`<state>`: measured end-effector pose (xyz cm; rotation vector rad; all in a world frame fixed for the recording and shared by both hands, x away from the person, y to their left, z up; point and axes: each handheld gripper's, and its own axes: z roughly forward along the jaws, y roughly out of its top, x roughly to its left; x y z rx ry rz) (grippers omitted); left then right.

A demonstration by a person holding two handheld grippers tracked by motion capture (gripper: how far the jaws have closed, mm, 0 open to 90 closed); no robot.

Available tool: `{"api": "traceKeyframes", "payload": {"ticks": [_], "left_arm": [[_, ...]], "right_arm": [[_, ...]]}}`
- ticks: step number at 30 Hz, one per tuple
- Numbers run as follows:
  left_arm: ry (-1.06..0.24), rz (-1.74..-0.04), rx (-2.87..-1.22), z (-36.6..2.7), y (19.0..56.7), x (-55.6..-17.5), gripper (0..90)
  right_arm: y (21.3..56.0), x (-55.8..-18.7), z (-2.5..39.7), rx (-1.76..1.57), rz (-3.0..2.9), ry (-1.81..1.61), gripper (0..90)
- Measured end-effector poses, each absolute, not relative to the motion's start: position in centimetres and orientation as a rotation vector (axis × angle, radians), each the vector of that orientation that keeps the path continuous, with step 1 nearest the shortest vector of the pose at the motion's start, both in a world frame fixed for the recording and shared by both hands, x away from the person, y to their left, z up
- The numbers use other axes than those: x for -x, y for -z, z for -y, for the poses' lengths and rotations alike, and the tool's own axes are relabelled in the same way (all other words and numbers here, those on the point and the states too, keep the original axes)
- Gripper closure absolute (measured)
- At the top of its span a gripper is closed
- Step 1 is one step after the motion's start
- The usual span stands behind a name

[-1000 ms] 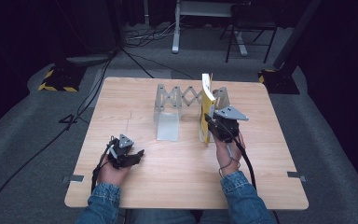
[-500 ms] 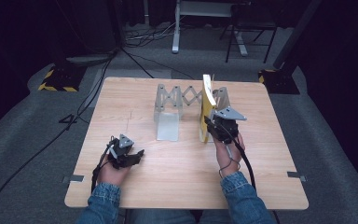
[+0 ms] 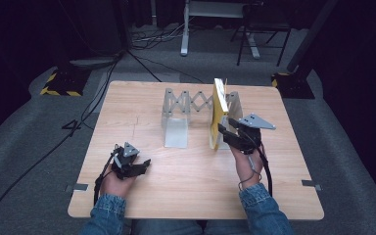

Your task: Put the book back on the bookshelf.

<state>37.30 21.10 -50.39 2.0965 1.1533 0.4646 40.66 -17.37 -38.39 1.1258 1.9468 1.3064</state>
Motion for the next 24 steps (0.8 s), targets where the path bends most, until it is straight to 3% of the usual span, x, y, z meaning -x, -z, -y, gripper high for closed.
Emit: {"api": "traceKeyframes", "payload": {"ticks": [9,24], "left_arm": [[-0.461,-1.163,-2.100,-22.6,50.4,-36.0,32.9],[-0.457,-1.160,-2.103,-22.8,50.4,-36.0,30.5]], "right_arm": [[37.2,-39.0,20.5,-1.035,-2.009,-1.337,40.9],[38.1,-37.5,26.5,-1.084,-2.059,-1.287,35.9]]}}
